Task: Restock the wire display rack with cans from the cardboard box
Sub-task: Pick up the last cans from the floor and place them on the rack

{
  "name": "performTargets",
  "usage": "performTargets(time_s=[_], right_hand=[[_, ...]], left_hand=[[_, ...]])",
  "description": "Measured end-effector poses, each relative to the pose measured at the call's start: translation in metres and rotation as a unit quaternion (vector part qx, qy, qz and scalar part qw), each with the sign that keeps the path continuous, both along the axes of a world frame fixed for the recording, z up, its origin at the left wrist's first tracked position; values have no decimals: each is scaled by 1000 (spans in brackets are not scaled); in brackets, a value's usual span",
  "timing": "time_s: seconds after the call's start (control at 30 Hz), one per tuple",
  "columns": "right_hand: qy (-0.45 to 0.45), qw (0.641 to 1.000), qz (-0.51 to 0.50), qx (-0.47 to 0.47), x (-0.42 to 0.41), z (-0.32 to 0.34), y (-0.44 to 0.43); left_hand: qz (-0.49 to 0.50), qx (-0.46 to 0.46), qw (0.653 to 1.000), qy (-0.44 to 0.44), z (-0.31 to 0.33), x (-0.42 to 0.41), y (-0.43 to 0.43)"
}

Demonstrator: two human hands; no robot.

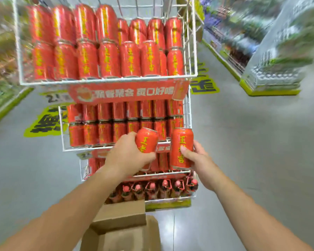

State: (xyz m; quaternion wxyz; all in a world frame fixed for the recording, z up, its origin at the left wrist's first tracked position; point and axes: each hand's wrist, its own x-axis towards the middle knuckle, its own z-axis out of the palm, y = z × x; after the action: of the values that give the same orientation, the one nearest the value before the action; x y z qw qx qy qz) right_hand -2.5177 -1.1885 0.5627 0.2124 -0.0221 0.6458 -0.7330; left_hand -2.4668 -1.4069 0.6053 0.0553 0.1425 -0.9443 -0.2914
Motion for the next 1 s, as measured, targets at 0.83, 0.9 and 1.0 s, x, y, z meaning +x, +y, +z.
performTargets(time_s=[0.83, 0.9, 1.0], right_hand=[[223, 975, -7, 4, -134, 252, -111], [218, 976, -16, 7, -163, 250, -112], [215, 976, -6, 25, -200, 251, -115]], left_hand=[[80, -79, 975, 190, 252, -74, -96], [85, -78, 975, 188, 257, -101, -94], [84, -77, 974, 195, 258, -140, -89]])
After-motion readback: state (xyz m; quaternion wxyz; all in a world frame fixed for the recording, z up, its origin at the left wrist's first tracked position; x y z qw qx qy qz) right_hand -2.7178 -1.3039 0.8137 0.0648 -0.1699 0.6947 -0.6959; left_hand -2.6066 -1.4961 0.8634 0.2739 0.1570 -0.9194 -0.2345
